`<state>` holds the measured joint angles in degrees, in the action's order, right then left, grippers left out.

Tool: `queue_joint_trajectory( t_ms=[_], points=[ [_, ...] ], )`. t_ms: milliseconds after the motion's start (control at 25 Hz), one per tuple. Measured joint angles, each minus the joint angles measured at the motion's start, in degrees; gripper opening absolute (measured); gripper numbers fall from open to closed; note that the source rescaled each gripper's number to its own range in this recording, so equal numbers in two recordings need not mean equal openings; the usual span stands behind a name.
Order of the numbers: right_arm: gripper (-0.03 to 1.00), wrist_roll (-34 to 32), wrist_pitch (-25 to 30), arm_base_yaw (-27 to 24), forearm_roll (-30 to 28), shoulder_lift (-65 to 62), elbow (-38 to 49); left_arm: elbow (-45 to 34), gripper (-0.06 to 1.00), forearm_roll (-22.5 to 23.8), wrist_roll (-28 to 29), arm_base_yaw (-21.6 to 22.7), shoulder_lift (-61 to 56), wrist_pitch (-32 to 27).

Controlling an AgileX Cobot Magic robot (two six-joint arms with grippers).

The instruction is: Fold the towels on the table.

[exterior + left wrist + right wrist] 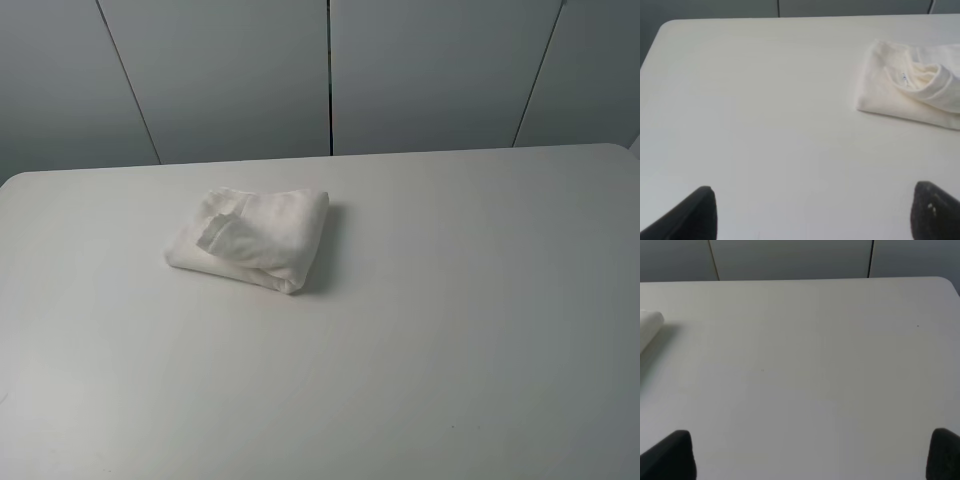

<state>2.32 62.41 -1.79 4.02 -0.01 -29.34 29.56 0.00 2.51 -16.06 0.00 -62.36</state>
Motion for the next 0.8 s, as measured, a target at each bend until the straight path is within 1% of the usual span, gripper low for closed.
queue_joint_trajectory(
  t_ms=[160,800],
  points=[
    [1.0,0.0,0.0,0.0,0.0,0.0,0.0,0.0,0.99,-0.74,0.0,0.0,0.0,0.0],
    [1.0,0.0,0.0,0.0,0.0,0.0,0.0,0.0,1.0,-0.74,0.0,0.0,0.0,0.0]
  ],
)
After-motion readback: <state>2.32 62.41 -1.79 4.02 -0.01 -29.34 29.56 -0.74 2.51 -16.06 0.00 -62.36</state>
